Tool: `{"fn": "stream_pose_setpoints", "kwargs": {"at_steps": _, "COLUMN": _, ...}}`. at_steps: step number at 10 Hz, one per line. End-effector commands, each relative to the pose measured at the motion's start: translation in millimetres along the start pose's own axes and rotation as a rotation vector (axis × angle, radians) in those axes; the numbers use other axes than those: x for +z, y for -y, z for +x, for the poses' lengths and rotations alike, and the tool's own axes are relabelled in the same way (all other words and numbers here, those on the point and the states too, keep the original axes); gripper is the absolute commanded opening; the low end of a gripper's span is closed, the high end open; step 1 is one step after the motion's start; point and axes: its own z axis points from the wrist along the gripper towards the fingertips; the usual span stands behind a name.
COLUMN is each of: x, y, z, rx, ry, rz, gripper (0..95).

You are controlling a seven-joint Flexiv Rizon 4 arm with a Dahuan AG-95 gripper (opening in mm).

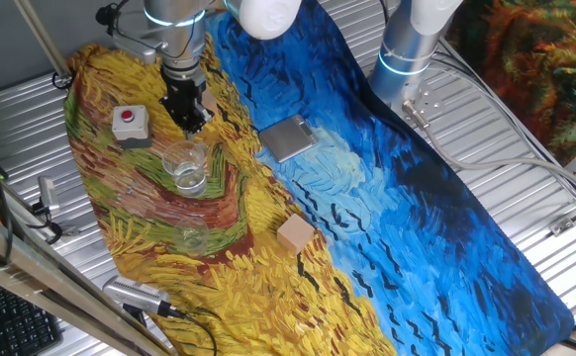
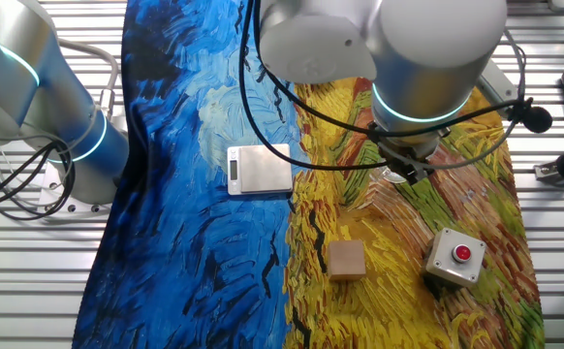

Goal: Pour the water from one cup into another empty cup

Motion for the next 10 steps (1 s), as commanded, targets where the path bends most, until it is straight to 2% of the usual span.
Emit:
{"fn": "stream_pose_setpoints", "kwargs": {"at_steps": 1, "x": 0.8, "y": -0.2, "z": -0.2, "rx": -0.012, "ry": 0.005, "rz": 0.000, "gripper": 0.0}}
{"fn": "stream_pose_setpoints", "kwargs": {"at_steps": 7, "x": 5.5, "y": 0.3, "z": 0.1, "rx": -0.045, "ry": 0.010, "rz": -0.004, "gripper": 0.0}}
{"fn": "stream_pose_setpoints", "kwargs": {"at_steps": 9, "x": 5.5, "y": 0.2, "z": 0.1, "rx": -0.060, "ry": 0.010, "rz": -0.003, "gripper": 38.0}}
{"fn": "stream_pose_setpoints", "kwargs": {"at_steps": 10, "x": 5.5, "y": 0.2, "z": 0.1, "rx": -0.065, "ry": 0.011, "rz": -0.002, "gripper": 38.0}}
